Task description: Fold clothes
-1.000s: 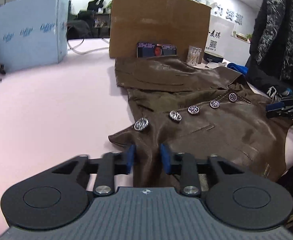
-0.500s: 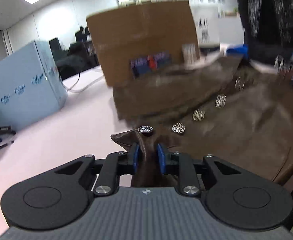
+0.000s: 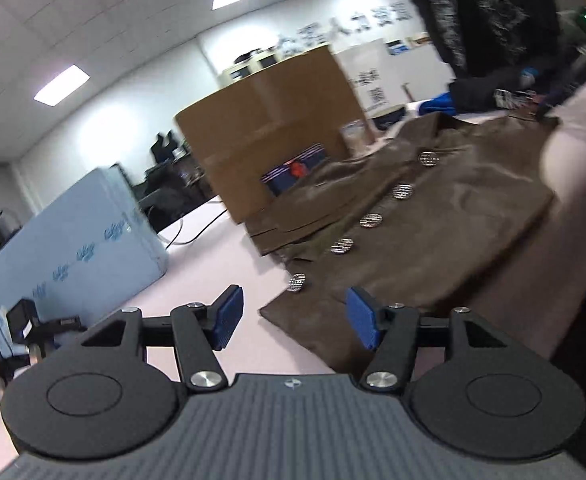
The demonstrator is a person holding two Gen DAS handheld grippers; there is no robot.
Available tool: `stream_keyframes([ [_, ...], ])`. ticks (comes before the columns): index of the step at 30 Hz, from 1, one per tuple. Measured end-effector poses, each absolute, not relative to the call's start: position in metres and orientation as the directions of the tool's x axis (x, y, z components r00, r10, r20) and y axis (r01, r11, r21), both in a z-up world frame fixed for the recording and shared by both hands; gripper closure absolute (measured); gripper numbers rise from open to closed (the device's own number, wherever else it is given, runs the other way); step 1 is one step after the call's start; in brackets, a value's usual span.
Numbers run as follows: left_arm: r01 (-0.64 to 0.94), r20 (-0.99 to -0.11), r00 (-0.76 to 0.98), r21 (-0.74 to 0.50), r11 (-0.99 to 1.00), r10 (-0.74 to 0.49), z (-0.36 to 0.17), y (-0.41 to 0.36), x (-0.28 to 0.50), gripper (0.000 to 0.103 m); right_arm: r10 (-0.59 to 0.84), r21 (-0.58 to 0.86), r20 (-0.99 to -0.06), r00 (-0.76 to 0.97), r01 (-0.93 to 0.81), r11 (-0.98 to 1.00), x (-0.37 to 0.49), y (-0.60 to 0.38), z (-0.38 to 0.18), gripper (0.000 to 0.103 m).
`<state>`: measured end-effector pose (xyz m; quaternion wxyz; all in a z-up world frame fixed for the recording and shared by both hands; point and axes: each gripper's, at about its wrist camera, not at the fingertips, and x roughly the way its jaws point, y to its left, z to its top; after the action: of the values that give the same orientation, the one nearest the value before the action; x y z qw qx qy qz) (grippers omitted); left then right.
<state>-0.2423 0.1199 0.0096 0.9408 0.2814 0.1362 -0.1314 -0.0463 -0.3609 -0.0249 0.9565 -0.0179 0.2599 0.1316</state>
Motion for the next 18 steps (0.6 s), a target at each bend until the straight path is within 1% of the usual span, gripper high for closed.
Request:
stream_keyframes([
  [3,0.399,-0.386,0.9,0.54,0.741,-0.204,0.001,0.106,-0.254,0.048,0.248,0.033,-0.467,0.849,-0.264,0.964,-0.057,-0.358,-0.024,0.041],
  [6,0.424,-0.424,0.888,0.609,0.671,-0.176,-0.016,0.091,-0.247,0.048,0.269,0.024,-0.459,0.847,-0.291,0.957,-0.064,-0.35,-0.026,0.039],
  [9,0.4,-0.395,0.905,0.674,0.621,-0.154,-0.035,0.081,-0.243,0.047,0.29,0.007,-0.452,0.843,-0.322,0.947,-0.07,-0.342,-0.029,0.034],
  [13,0.378,-0.339,0.923,0.709,0.596,-0.182,-0.039,0.068,-0.235,0.048,0.316,-0.011,-0.444,0.839,-0.358,0.934,-0.073,-0.332,-0.031,0.032],
  [14,0.377,-0.332,0.925,0.722,0.581,-0.188,-0.04,0.064,-0.233,0.049,0.322,-0.015,-0.441,0.838,-0.366,0.931,-0.074,-0.33,-0.031,0.032],
  [15,0.377,-0.326,0.925,0.733,0.565,-0.194,-0.042,0.06,-0.231,0.054,0.336,-0.019,-0.439,0.833,-0.382,0.924,-0.075,-0.326,-0.032,0.029],
  [16,0.382,-0.323,0.924,0.743,0.55,-0.206,-0.042,0.056,-0.228,0.056,0.347,-0.025,-0.44,0.828,-0.397,0.917,-0.075,-0.323,-0.032,0.027],
  [17,0.39,-0.322,0.921,0.749,0.536,-0.22,-0.042,0.053,-0.226,0.057,0.356,-0.033,-0.438,0.825,-0.411,0.911,-0.076,-0.321,-0.032,0.026],
  [18,0.394,-0.319,0.919,0.754,0.526,-0.232,-0.042,0.051,-0.224,0.064,0.366,-0.041,-0.437,0.822,-0.425,0.904,-0.077,-0.318,-0.032,0.025],
])
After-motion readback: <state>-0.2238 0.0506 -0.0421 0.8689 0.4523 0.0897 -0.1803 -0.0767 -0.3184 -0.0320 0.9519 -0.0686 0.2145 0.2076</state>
